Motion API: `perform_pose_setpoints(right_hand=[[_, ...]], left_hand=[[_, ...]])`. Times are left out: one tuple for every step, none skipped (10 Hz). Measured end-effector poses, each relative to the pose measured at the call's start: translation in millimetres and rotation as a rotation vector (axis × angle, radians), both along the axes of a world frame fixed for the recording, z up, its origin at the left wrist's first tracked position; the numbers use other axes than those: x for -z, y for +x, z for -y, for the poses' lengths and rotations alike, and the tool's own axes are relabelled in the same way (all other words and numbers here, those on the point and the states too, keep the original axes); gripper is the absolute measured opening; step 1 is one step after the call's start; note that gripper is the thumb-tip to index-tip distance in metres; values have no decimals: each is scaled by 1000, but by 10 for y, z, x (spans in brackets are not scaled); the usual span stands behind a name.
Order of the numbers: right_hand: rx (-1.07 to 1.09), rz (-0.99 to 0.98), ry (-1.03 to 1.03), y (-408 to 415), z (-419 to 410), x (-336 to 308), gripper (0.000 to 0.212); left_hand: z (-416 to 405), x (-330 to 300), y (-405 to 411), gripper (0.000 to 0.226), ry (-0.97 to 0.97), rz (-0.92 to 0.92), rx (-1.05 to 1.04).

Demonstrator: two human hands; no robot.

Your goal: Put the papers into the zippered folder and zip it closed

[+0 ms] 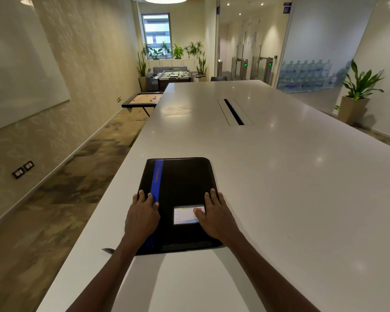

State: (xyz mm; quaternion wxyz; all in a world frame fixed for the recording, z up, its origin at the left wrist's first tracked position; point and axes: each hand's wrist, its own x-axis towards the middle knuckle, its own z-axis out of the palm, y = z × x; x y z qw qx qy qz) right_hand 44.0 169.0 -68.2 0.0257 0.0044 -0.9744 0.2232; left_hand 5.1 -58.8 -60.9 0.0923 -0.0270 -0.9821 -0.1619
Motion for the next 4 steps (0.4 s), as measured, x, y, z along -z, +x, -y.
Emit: perform_pose_setpoints(right_hand=[[-2,11,-52,9,-96,-67,72],[33,-82,-52,63,-297,-165,71],[79,-220,29,93,-655,-256,68],[123,-290,96,112,-1071,-347,70]], left_hand=[[-152,-39,-26,50,19,-5,4],[-471,-124,-15,63,116,-82,63],[-896,-255,-12,71,152,-176,147],[-1314,-362,-14,74,95,-245,229]])
